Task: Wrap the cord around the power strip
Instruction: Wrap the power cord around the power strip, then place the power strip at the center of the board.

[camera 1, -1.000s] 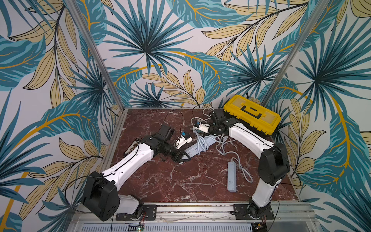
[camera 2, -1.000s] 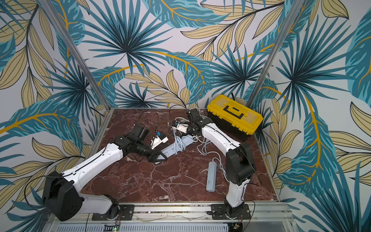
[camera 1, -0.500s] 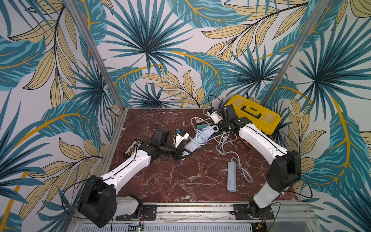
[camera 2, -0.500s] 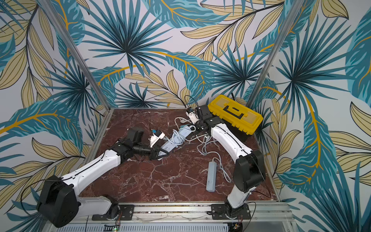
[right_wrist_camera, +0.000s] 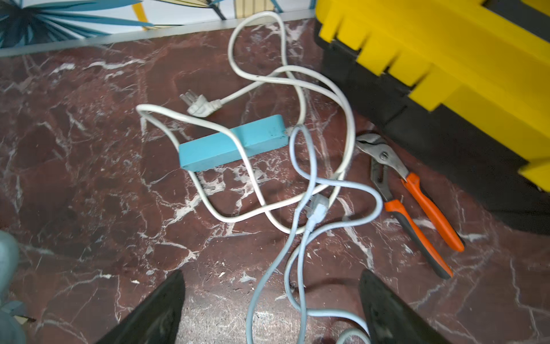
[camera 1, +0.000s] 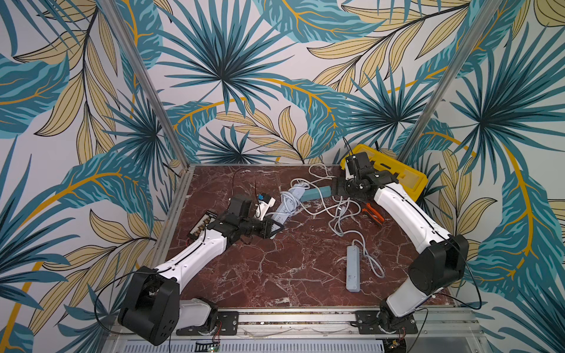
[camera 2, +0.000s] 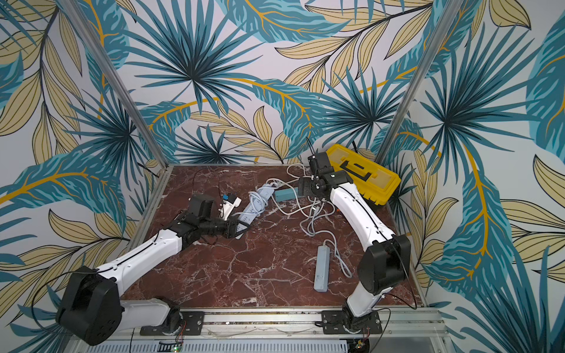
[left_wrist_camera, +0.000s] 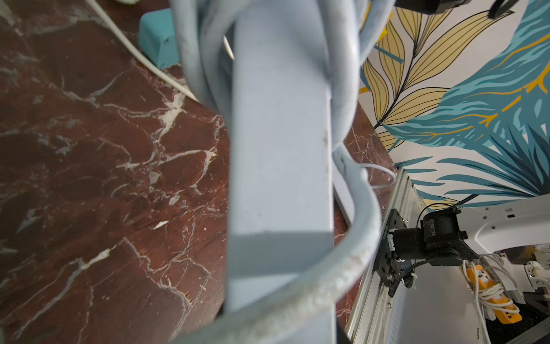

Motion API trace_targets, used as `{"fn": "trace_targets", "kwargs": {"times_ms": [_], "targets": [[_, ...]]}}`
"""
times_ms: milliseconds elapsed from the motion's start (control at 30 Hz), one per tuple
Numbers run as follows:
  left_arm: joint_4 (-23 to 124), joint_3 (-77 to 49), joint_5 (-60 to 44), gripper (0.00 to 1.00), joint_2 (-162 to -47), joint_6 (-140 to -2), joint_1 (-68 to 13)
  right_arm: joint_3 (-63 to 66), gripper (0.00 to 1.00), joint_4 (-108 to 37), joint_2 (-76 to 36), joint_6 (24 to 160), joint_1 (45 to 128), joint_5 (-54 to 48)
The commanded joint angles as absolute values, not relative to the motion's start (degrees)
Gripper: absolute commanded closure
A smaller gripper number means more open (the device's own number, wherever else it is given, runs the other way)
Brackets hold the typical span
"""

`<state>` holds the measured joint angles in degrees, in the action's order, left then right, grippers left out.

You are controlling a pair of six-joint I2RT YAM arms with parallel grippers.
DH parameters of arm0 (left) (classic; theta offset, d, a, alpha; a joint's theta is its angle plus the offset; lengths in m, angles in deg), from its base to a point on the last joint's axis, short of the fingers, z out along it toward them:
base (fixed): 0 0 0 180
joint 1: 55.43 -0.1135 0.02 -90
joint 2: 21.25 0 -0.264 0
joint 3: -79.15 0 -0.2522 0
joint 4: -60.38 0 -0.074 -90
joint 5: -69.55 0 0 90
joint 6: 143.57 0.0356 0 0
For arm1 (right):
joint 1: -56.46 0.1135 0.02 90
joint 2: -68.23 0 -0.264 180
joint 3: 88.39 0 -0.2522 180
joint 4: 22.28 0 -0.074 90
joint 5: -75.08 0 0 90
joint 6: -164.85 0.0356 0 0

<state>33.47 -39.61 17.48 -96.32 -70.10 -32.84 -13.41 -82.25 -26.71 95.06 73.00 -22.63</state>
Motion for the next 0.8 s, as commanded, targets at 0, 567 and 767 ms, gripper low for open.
{"fn": "trace_targets", "kwargs": {"times_ms": [0, 567, 767], "targets": [[38.25, -39.53, 16.46, 1.0, -94.76, -72.63, -33.73, -9.12, 0.12, -83.56, -21.47, 104.95, 73.28, -18.28], [49.07, -46.92, 10.03, 1.0, -90.78, -82.5, -29.87, 1.68, 0.08, -58.5, -18.41, 133.17, 93.88, -12.16], [50.81, -47.47, 8.43, 1.0, -90.65, -84.13, -28.52, -0.39, 0.08, -58.01, -23.09, 138.19, 98.94, -16.7]]}}
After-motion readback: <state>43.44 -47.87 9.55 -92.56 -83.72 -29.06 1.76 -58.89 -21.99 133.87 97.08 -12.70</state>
